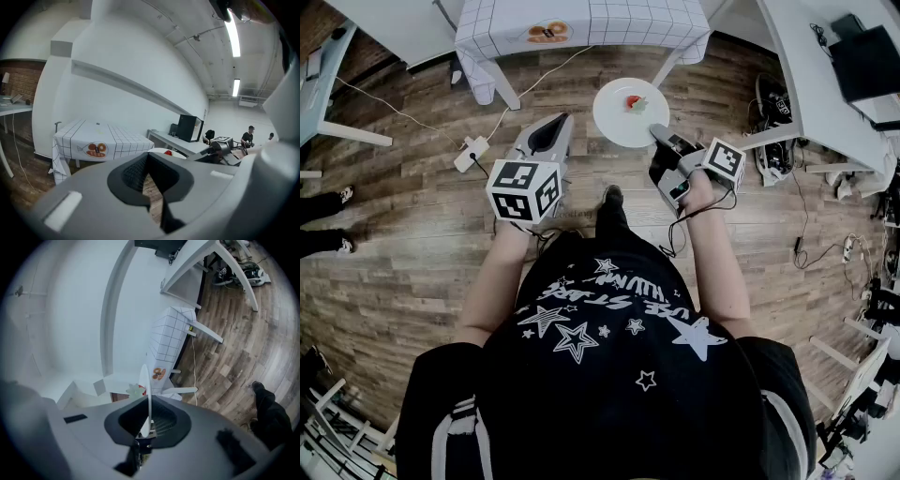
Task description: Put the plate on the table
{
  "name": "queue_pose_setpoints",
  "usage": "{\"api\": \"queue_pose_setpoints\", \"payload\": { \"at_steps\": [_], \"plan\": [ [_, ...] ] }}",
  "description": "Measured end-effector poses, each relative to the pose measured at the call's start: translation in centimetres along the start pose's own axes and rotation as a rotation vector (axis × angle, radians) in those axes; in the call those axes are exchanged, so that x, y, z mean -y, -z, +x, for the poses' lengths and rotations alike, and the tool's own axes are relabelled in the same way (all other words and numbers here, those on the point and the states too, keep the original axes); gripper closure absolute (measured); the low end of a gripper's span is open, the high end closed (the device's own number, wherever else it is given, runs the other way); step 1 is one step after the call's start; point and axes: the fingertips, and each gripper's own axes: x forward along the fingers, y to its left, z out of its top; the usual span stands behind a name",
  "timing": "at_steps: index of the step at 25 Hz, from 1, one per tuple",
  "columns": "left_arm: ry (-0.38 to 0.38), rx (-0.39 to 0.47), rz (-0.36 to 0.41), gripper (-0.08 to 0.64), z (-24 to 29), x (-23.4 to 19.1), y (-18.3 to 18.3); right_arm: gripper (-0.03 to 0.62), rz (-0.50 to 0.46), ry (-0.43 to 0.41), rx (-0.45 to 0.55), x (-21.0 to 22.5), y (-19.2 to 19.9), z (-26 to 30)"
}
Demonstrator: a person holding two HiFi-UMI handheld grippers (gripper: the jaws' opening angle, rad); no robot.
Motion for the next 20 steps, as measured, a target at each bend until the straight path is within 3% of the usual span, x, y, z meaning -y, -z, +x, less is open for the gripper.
{"api": "queue_pose_setpoints", "payload": {
  "at_steps": [20],
  "plan": [
    [-0.029,-0.011,-0.005,0.551,-0.5,-0.7,1.0,0.572,0.009,0.01,-0.009,0.6,0.6,-0.1]
  ]
}}
